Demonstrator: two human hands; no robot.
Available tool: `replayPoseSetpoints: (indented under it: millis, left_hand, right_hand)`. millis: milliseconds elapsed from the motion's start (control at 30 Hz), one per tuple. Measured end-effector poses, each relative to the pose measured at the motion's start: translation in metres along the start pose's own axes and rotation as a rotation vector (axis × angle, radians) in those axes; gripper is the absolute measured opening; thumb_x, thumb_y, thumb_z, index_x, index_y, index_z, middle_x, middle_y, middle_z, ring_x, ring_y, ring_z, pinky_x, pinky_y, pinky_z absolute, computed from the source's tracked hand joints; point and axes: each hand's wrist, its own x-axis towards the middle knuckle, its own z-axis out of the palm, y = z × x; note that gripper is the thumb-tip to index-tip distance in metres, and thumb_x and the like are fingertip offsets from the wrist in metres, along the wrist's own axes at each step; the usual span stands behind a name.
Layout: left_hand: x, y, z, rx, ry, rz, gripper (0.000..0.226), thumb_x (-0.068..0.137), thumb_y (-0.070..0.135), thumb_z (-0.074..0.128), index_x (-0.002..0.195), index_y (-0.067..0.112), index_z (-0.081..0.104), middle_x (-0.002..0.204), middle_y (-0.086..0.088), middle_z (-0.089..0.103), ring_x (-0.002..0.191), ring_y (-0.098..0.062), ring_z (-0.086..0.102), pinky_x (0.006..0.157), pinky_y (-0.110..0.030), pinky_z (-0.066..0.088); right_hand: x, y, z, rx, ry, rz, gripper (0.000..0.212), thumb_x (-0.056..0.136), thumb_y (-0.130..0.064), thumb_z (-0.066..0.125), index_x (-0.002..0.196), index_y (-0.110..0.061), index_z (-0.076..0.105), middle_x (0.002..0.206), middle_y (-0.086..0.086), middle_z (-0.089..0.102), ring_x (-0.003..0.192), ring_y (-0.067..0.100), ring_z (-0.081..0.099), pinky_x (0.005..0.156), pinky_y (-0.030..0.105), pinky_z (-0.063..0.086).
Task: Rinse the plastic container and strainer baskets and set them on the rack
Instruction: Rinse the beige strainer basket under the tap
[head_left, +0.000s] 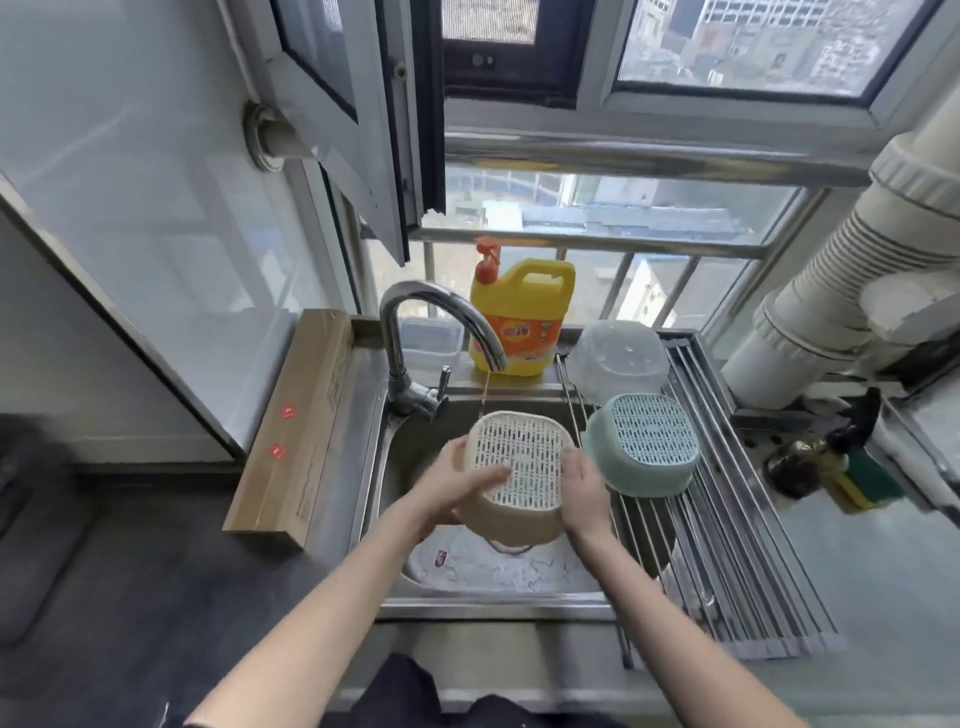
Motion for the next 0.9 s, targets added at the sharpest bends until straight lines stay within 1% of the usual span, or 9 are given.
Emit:
replayPoseSetpoints:
  millis: [133, 200, 333, 433, 500, 600, 733, 800, 900]
  left_hand:
    - [0.003, 0.003, 0.005, 0.016, 0.056, 0.021, 0.071, 0.072, 0.04, 0.079, 0.132, 0.025, 0.044, 0.124, -0.002, 0.06, 0.104, -0.019, 0.063, 0.071, -0.034, 0.057]
    - [0.002, 0.007, 0.007, -0.022, 0.085, 0.038, 0.076, 0.07, 0.04, 0.08, 0.134, 0.025, 0.041, 0.123, -0.001, 0.06, 0.102, -0.017, 0.063, 0.067, -0.031, 0.057]
    - [0.008, 0.007, 0.009, -0.012, 0.081, 0.03, 0.094, 0.063, 0.049, 0.081, 0.142, 0.022, 0.039, 0.13, -0.002, 0.058, 0.107, -0.019, 0.062, 0.076, -0.036, 0.058]
    - [0.01, 0.013, 0.006, 0.045, 0.076, 0.022, 0.099, 0.058, 0.055, 0.081, 0.141, 0.021, 0.04, 0.131, -0.004, 0.058, 0.106, -0.02, 0.062, 0.08, -0.039, 0.057]
    - [0.011, 0.014, 0.009, 0.008, 0.103, 0.025, 0.091, 0.064, 0.046, 0.082, 0.141, 0.021, 0.04, 0.131, -0.003, 0.057, 0.106, -0.02, 0.061, 0.074, -0.035, 0.057]
    - [0.014, 0.013, 0.013, -0.045, 0.135, -0.008, 0.087, 0.065, 0.045, 0.081, 0.139, 0.022, 0.043, 0.131, -0.002, 0.057, 0.105, -0.02, 0.061, 0.073, -0.037, 0.058]
    - [0.013, 0.01, 0.019, -0.064, 0.125, -0.035, 0.08, 0.069, 0.043, 0.079, 0.138, 0.019, 0.046, 0.126, -0.004, 0.06, 0.102, -0.022, 0.062, 0.072, -0.039, 0.058]
    - [0.016, 0.006, 0.022, -0.102, 0.161, 0.022, 0.083, 0.068, 0.043, 0.081, 0.138, 0.02, 0.044, 0.127, -0.003, 0.06, 0.106, -0.022, 0.062, 0.08, -0.04, 0.057]
    - [0.017, 0.008, 0.026, -0.066, 0.254, 0.023, 0.083, 0.069, 0.044, 0.079, 0.139, 0.017, 0.044, 0.131, -0.005, 0.058, 0.11, -0.024, 0.059, 0.091, -0.046, 0.052]
  right_hand:
    - [0.003, 0.007, 0.002, 0.047, 0.037, -0.011, 0.045, 0.099, -0.045, 0.033, 0.115, -0.011, 0.059, 0.109, 0.005, 0.067, 0.103, 0.022, 0.062, 0.091, 0.041, 0.049]
    - [0.007, 0.003, -0.003, 0.067, 0.045, -0.01, 0.037, 0.101, -0.039, 0.035, 0.109, -0.013, 0.06, 0.098, 0.0, 0.067, 0.094, 0.016, 0.063, 0.08, 0.034, 0.05]
    - [0.009, -0.001, -0.01, 0.064, 0.044, 0.007, 0.03, 0.102, -0.031, 0.037, 0.098, -0.014, 0.061, 0.089, -0.001, 0.066, 0.081, 0.012, 0.06, 0.062, 0.024, 0.042]
    - [0.012, 0.001, -0.011, 0.046, 0.039, 0.011, 0.027, 0.102, -0.029, 0.038, 0.098, -0.016, 0.062, 0.089, -0.001, 0.065, 0.083, 0.014, 0.06, 0.058, 0.018, 0.04]
    - [0.011, -0.003, -0.012, 0.066, 0.05, -0.021, 0.029, 0.103, -0.028, 0.037, 0.107, -0.014, 0.063, 0.095, -0.002, 0.066, 0.088, 0.012, 0.061, 0.066, 0.017, 0.043]
    - [0.014, -0.001, -0.013, 0.118, 0.095, -0.002, 0.038, 0.101, -0.027, 0.042, 0.131, -0.008, 0.055, 0.117, 0.001, 0.061, 0.114, 0.017, 0.054, 0.092, 0.027, 0.041]
    - [0.018, 0.005, -0.015, 0.105, 0.067, 0.011, 0.035, 0.099, -0.03, 0.047, 0.122, -0.007, 0.062, 0.109, 0.003, 0.066, 0.105, 0.018, 0.059, 0.08, 0.027, 0.044]
    - [0.023, 0.009, -0.016, 0.124, 0.11, 0.002, 0.035, 0.099, -0.033, 0.046, 0.122, -0.011, 0.062, 0.112, 0.001, 0.067, 0.104, 0.016, 0.06, 0.086, 0.03, 0.046]
    - [0.028, 0.009, -0.017, 0.115, 0.052, 0.067, 0.032, 0.097, -0.031, 0.049, 0.118, -0.012, 0.064, 0.113, 0.004, 0.068, 0.104, 0.018, 0.061, 0.088, 0.033, 0.047]
